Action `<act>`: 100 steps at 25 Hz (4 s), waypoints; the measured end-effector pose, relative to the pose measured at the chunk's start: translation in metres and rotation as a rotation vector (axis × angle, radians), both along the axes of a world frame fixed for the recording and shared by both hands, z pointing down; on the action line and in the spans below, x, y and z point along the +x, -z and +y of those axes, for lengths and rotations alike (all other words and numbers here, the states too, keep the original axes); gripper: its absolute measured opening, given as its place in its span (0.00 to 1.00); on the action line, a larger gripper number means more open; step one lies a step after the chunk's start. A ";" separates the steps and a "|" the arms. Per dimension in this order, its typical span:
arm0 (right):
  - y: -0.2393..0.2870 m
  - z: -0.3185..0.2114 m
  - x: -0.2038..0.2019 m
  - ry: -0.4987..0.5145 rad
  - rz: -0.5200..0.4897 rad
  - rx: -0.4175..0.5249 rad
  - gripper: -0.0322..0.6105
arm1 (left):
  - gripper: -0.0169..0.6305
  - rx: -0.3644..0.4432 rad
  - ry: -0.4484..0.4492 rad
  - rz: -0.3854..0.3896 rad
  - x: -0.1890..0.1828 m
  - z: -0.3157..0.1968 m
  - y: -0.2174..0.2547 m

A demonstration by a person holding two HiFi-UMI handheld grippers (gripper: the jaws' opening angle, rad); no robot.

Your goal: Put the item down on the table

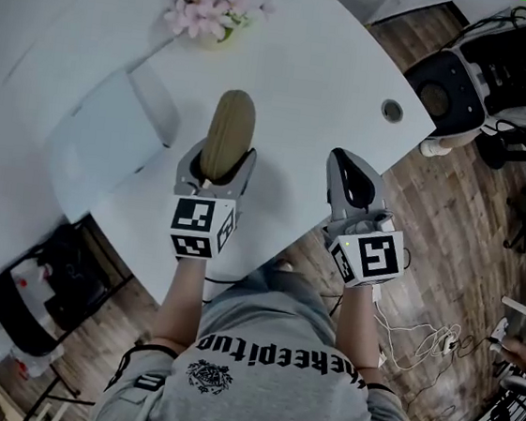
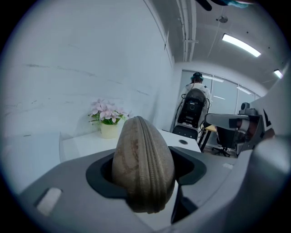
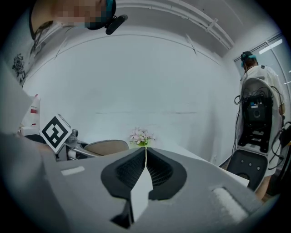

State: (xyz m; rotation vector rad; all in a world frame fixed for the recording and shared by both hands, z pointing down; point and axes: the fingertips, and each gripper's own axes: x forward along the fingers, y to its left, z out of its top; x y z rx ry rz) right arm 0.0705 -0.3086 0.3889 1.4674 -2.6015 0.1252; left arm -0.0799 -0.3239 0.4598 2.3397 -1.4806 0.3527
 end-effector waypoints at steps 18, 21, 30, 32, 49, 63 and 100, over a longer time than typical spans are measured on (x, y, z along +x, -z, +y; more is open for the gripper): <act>-0.028 -0.007 0.002 -0.017 0.034 -0.075 0.05 | 0.49 -0.125 -0.004 -0.057 -0.003 -0.008 -0.071; -0.028 -0.005 0.001 -0.018 0.038 -0.079 0.05 | 0.49 -0.135 -0.005 -0.070 -0.003 -0.005 -0.077; -0.029 -0.001 0.002 -0.022 0.043 -0.087 0.05 | 0.49 -0.158 -0.007 -0.100 0.000 0.002 -0.092; -0.031 -0.002 0.001 -0.022 0.045 -0.092 0.05 | 0.49 -0.159 -0.005 -0.105 0.000 0.002 -0.096; -0.032 -0.002 -0.003 -0.015 0.047 -0.099 0.05 | 0.50 -0.170 -0.019 -0.128 0.001 0.007 -0.114; -0.023 0.007 -0.008 0.002 0.052 -0.078 0.05 | 0.62 -0.088 -0.048 -0.119 0.004 0.011 -0.101; 0.020 0.090 -0.010 0.143 0.020 0.038 0.05 | 0.05 0.204 0.255 -0.119 -0.038 0.117 0.036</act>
